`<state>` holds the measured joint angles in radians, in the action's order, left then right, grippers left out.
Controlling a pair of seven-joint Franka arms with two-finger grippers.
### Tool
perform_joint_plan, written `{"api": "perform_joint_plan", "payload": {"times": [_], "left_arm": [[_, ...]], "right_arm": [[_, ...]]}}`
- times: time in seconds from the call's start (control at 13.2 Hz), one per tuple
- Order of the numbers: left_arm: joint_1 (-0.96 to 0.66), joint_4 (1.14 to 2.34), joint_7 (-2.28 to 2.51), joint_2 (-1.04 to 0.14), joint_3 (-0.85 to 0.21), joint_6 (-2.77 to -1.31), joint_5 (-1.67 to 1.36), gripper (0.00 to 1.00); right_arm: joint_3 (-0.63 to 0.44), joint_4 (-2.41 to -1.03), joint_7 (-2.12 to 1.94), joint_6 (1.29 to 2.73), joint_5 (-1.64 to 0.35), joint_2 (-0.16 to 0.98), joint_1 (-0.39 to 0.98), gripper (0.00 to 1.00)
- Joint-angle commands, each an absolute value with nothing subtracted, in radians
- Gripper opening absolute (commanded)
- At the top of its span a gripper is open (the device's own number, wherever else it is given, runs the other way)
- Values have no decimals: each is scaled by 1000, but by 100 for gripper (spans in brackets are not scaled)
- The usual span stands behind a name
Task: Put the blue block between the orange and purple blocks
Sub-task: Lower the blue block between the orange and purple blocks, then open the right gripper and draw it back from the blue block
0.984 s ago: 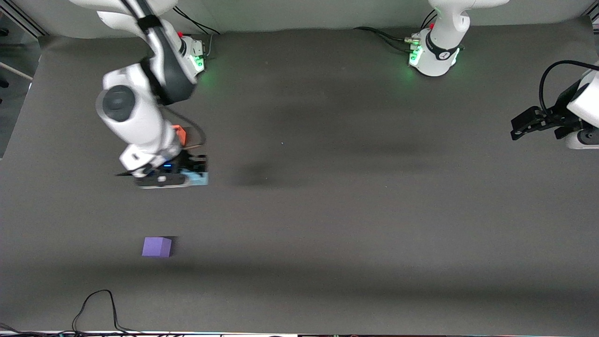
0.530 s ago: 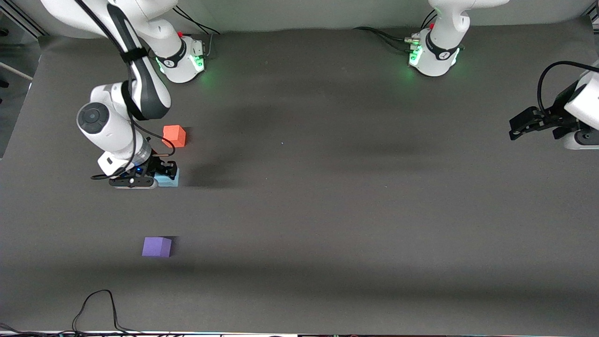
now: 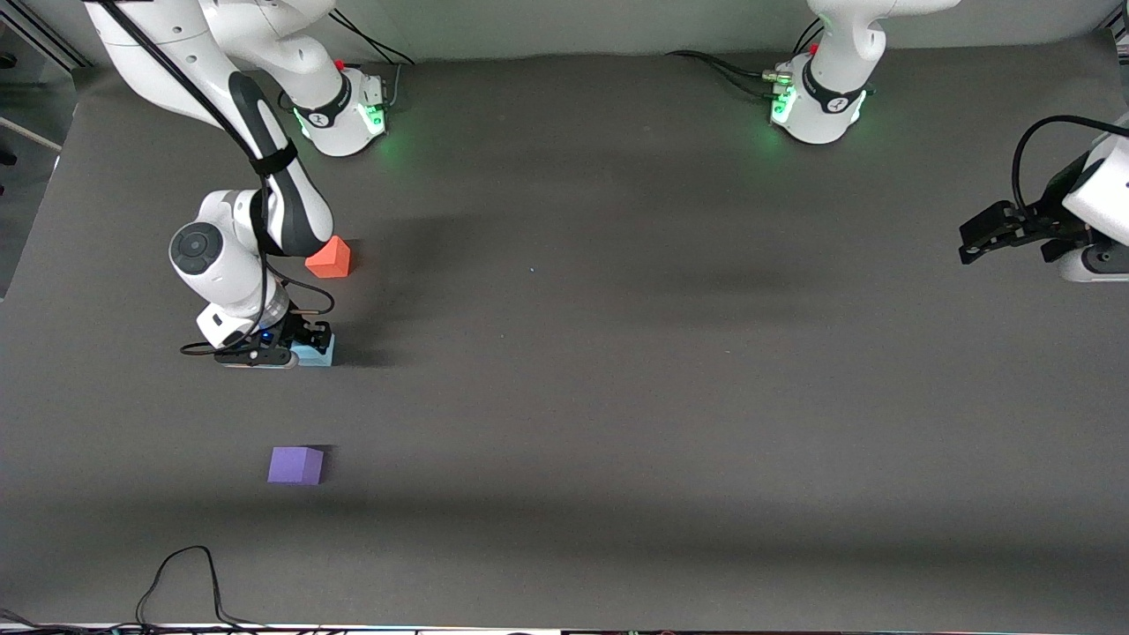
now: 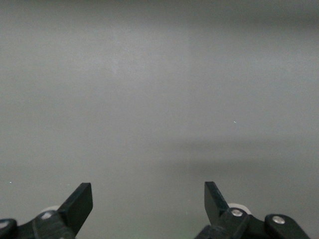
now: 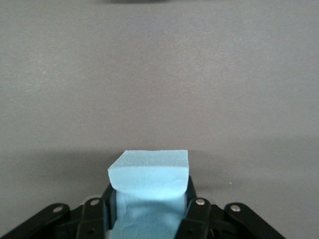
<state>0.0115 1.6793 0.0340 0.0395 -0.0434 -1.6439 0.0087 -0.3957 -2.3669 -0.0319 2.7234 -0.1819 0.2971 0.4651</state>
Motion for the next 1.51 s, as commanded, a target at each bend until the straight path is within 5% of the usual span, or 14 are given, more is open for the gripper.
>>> {"api": "perform_joint_plan", "payload": {"times": [0.0,0.23,0.3,0.38,0.98,1.44], "left_arm": [[-3,1689,26,54,-31,-1635,9,100],[-3,1687,35,52,-31,-1634,9,100],[-3,1687,35,52,-31,-1634,11,100],[-3,1687,35,51,-31,-1634,11,100],[-2,1683,26,46,-31,-1611,11,100],[-2,1684,25,46,-31,-1609,9,100]], "right_arm": [[-400,-2350,-225,2729,-346,320,469,49],[-399,-2347,-316,2758,-428,354,469,56],[-399,-2345,-316,2763,-428,356,471,85],[-399,-2345,-311,2763,-429,356,469,100],[-420,-2316,-296,2536,-417,161,466,100],[-482,-1948,-32,1973,-160,86,460,100]]}}
